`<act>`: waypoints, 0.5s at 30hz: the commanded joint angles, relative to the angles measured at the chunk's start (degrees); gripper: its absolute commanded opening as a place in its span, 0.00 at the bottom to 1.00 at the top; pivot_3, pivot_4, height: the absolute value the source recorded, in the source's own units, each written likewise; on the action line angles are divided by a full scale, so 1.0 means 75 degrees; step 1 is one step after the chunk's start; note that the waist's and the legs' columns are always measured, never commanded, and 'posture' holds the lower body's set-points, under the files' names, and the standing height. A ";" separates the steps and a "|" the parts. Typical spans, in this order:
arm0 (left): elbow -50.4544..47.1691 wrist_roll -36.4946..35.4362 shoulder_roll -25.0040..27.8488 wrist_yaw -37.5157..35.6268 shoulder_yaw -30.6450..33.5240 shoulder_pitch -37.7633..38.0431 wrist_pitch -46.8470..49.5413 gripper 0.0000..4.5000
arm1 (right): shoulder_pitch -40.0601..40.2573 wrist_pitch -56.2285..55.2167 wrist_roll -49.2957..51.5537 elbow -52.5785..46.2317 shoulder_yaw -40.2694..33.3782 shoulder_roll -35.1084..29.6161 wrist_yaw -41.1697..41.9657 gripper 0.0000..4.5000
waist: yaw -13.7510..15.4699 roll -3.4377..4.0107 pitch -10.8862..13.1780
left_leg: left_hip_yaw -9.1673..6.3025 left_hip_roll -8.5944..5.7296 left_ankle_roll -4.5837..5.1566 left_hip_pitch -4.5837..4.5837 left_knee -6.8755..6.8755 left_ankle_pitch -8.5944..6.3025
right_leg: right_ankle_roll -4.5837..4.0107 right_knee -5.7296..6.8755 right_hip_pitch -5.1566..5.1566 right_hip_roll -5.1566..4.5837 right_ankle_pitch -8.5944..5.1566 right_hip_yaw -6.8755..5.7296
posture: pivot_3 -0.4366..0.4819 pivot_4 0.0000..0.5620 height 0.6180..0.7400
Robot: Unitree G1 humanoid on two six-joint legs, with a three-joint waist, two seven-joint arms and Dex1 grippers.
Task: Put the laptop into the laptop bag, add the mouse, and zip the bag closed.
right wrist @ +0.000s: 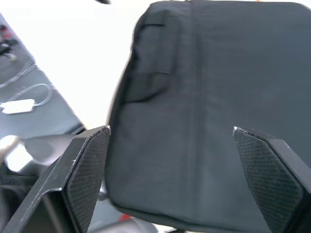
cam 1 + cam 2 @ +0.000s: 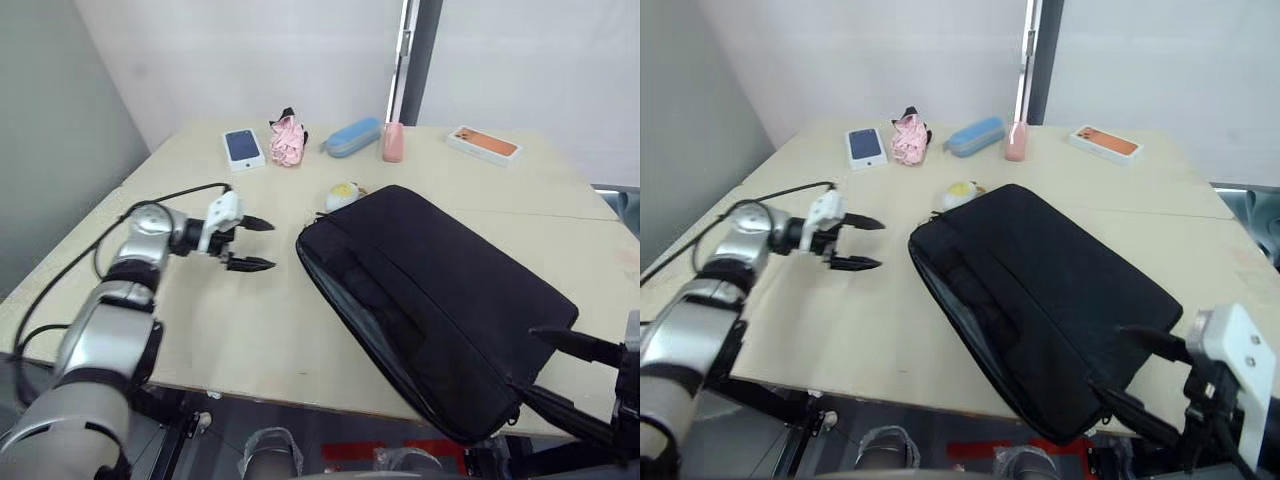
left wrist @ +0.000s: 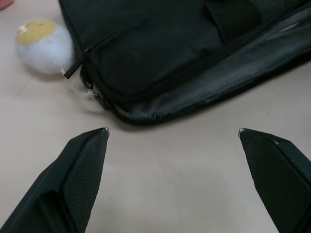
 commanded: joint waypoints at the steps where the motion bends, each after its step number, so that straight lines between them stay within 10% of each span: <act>1: 0.0580 0.0703 -0.0363 0.0671 -0.0009 -0.0438 -0.0374 1.00 | 0.1172 -0.1065 0.0632 -0.0161 -0.0408 0.0073 -0.0265 0.94 | 0.0002 -0.0003 0.0001 | 0.0000 -0.0002 0.0004 -0.0003 -0.0004 -0.0003 | 0.0004 -0.0009 0.0001 -0.0003 -0.0002 -0.0003 | 0.48 0.27 1.00; 9: 0.1014 0.1672 -0.1300 0.1578 0.0105 -0.0837 -0.0402 1.00 | 0.3696 -0.3406 0.0470 -0.0161 -0.0138 0.0626 -0.0606 0.94 | -0.0007 -0.0005 0.0002 | -0.0045 -0.0014 0.0018 -0.0056 -0.0002 -0.0032 | 0.0029 -0.0073 0.0007 -0.0024 -0.0008 -0.0057 | 0.48 0.27 1.00; 15: 0.1086 0.1788 -0.1495 0.1447 0.0378 -0.0851 -0.0101 0.57 | 0.4852 -0.4842 0.0347 -0.0161 0.0226 0.0623 -0.0839 0.95 | -0.0003 -0.0004 0.0002 | -0.0082 -0.0020 0.0023 -0.0100 0.0002 -0.0032 | 0.0039 -0.0095 0.0009 -0.0033 -0.0007 -0.0093 | 0.48 0.27 1.00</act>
